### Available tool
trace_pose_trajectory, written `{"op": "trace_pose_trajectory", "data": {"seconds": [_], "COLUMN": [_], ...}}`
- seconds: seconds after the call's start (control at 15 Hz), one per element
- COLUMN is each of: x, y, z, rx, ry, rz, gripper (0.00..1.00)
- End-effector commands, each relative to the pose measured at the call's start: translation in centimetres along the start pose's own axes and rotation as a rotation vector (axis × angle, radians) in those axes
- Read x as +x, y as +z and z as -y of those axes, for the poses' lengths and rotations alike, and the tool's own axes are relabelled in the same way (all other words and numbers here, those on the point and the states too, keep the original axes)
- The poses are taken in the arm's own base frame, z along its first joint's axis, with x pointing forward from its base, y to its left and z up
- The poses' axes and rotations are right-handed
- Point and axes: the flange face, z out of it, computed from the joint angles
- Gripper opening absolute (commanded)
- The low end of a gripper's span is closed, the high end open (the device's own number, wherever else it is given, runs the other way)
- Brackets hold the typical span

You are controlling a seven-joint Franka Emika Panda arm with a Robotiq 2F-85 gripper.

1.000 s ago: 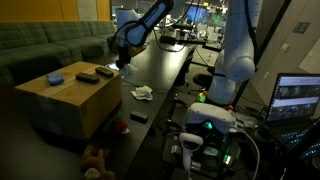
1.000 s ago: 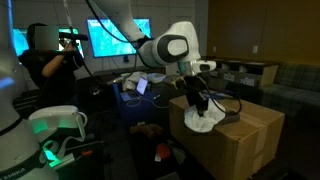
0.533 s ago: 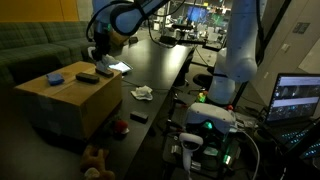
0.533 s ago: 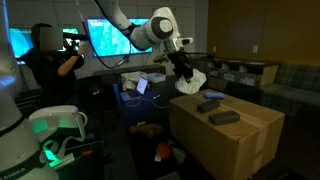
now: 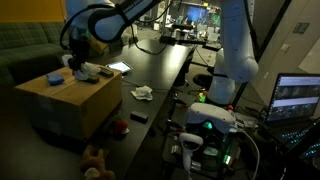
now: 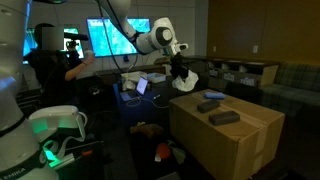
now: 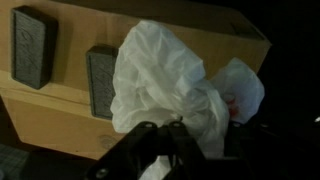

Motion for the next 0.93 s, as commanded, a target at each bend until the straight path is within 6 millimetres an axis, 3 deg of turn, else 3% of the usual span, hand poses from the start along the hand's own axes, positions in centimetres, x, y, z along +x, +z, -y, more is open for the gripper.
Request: {"op": "trace_pose_trajectory", "data": {"seconds": [0.0, 0.47, 0.8, 0.87], "x": [2.6, 2.5, 2.2, 2.1], "y": [3.1, 9.1, 10.8, 10.6], "z": [2.0, 3.0, 2.1, 1.8], "rx": [0.037, 0.067, 0.047, 0.043], "ry": [-0.064, -0.126, -0.132, -0.135], "rz": [-0.001, 0.103, 0.142, 0.152], "gripper": [0.03, 0.03, 0.04, 0.31]}}
